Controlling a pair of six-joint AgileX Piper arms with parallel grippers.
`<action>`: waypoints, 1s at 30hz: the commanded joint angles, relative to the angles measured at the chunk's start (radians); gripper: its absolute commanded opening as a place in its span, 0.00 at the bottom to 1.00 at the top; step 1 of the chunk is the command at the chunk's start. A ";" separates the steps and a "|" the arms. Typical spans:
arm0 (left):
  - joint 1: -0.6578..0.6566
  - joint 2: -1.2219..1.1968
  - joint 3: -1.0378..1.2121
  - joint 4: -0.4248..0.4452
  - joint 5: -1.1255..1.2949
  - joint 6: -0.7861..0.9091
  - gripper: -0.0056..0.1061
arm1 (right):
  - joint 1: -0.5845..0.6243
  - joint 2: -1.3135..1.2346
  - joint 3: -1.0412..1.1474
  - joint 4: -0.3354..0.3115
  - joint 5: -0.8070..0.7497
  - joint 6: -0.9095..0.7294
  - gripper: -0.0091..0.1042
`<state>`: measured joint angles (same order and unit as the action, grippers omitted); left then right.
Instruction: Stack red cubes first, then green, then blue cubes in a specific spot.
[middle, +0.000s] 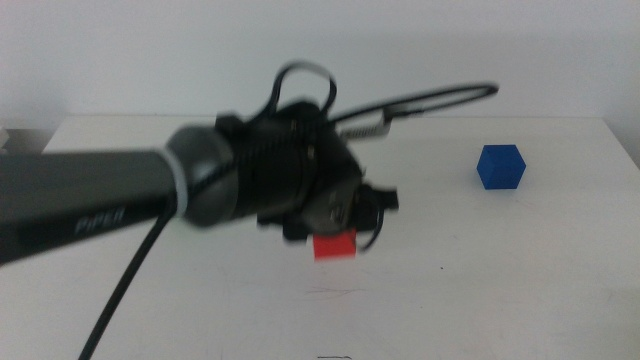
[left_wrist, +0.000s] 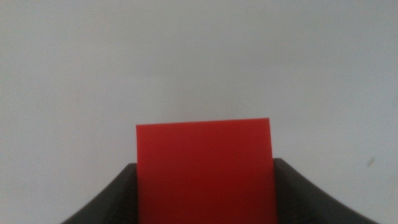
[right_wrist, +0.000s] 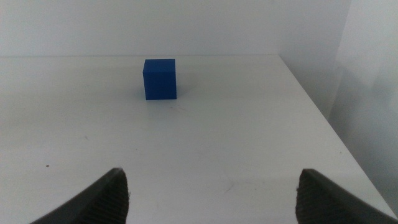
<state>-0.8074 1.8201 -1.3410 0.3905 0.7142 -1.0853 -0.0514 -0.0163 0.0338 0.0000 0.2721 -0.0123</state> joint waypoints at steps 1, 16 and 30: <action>-0.029 -0.073 0.047 0.028 -0.057 -0.093 0.04 | -0.006 -0.016 -0.023 -0.012 -0.079 -0.006 0.91; -0.067 -0.016 0.086 0.219 -0.106 -0.278 0.04 | -0.006 -0.016 -0.023 -0.012 -0.079 -0.006 0.91; -0.067 0.017 0.086 0.232 -0.114 -0.270 0.04 | -0.006 -0.016 -0.023 -0.012 -0.079 -0.006 0.91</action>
<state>-0.8715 1.8857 -1.2311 0.6068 0.6093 -1.3522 -0.0524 -0.0163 0.0338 0.0000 0.2721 -0.0123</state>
